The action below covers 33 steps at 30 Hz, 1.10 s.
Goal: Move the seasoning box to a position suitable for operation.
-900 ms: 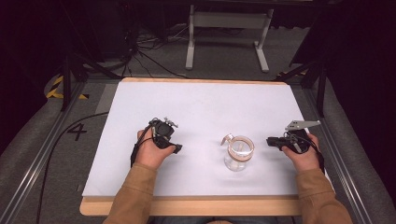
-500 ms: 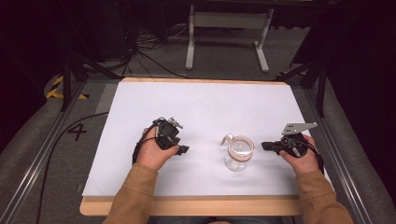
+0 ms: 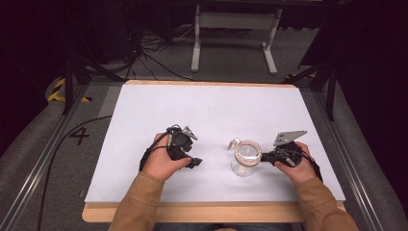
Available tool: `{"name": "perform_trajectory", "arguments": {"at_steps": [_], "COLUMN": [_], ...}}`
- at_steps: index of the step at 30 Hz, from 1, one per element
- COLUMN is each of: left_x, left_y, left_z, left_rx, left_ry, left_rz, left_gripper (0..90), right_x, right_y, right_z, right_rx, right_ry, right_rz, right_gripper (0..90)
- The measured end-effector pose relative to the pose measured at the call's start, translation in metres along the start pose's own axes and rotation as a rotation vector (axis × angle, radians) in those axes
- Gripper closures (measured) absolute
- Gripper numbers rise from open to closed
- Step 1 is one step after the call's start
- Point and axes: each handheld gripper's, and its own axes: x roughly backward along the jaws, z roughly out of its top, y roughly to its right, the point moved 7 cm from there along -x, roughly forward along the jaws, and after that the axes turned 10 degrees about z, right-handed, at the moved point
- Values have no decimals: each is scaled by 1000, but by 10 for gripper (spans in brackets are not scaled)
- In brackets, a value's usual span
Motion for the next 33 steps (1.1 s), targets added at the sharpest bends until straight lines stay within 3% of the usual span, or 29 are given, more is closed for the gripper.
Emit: {"name": "perform_trajectory", "arguments": {"at_steps": [2,9,15,24,28,33], "left_x": [-2,-4,-6,-4,-5,-7], "left_y": [-3,-4,-4,-4,-5,-2], "left_z": [-3,-3,-2,3,11,18], "left_rx": [-5,-8,-13,-1,6,26], "left_ry": [-7,8,10,24,57,101], "left_rz": [19,9,0,-6,-13,-54], "left_gripper": [349,340,334,344,349,354], "right_x": [-4,-5,-7,-16,-21,-26], "right_y": [0,-1,-7,-27,-36,-45], "right_z": [-1,-1,-1,0,-1,0], "right_rx": [9,6,7,59,85,110], "right_ry": [-32,-27,-30,-70,-87,-92], "right_rz": [-27,-34,13,43,38,39], "right_gripper": [898,898,898,899,899,899]}}
